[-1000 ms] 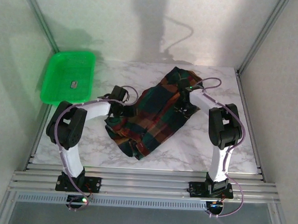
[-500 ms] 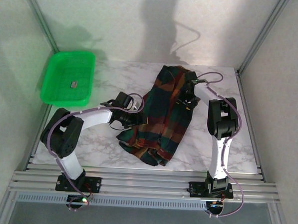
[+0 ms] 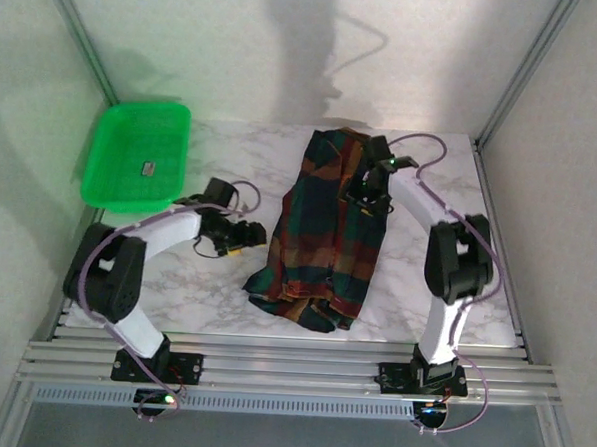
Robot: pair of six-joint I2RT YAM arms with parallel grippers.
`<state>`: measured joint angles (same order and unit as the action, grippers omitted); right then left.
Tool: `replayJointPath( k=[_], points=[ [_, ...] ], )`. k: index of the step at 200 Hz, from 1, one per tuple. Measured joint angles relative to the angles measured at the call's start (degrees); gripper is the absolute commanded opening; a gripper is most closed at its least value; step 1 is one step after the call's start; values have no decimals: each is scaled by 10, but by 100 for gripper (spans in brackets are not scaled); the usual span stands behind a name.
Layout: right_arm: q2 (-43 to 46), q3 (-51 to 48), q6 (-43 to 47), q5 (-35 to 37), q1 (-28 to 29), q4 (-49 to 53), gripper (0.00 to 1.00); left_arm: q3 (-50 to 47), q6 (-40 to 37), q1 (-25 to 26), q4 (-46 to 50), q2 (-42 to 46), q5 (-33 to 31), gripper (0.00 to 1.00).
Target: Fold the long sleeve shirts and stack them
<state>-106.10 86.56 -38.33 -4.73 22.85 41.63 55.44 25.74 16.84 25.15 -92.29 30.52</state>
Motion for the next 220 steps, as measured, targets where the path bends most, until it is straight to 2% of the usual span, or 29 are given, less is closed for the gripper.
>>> replayJointPath(
  k=[19,34,43,67,87,133,153,168,184,190,203,220],
  points=[
    [89,-59,-62,27,76,6,62,23,2,-3,7,51,1,73],
    [129,-96,-114,51,143,11,61,47,3,4,7,72,16,56],
    [138,-116,-148,63,183,15,61,55,7,12,3,76,28,51],
    [139,-170,-247,104,268,16,59,46,6,46,4,78,42,52],
    [135,-207,-305,120,304,19,58,5,-1,63,2,78,39,55],
    [121,-255,-365,145,309,27,56,-104,26,87,-50,47,41,56],
    [125,-285,-374,153,305,28,56,-128,45,96,-84,43,47,51],
    [127,-304,-373,152,298,25,56,-151,63,96,-111,43,55,43],
    [127,-313,-367,152,286,18,55,-181,87,96,-144,43,75,23],
    [127,-314,-361,151,281,14,56,-189,97,96,-154,43,84,18],
    [127,-314,-345,151,269,3,56,-203,120,96,-178,43,102,12],
    [127,-310,-323,150,253,-5,56,-220,149,96,-207,54,122,12]
  ],
)
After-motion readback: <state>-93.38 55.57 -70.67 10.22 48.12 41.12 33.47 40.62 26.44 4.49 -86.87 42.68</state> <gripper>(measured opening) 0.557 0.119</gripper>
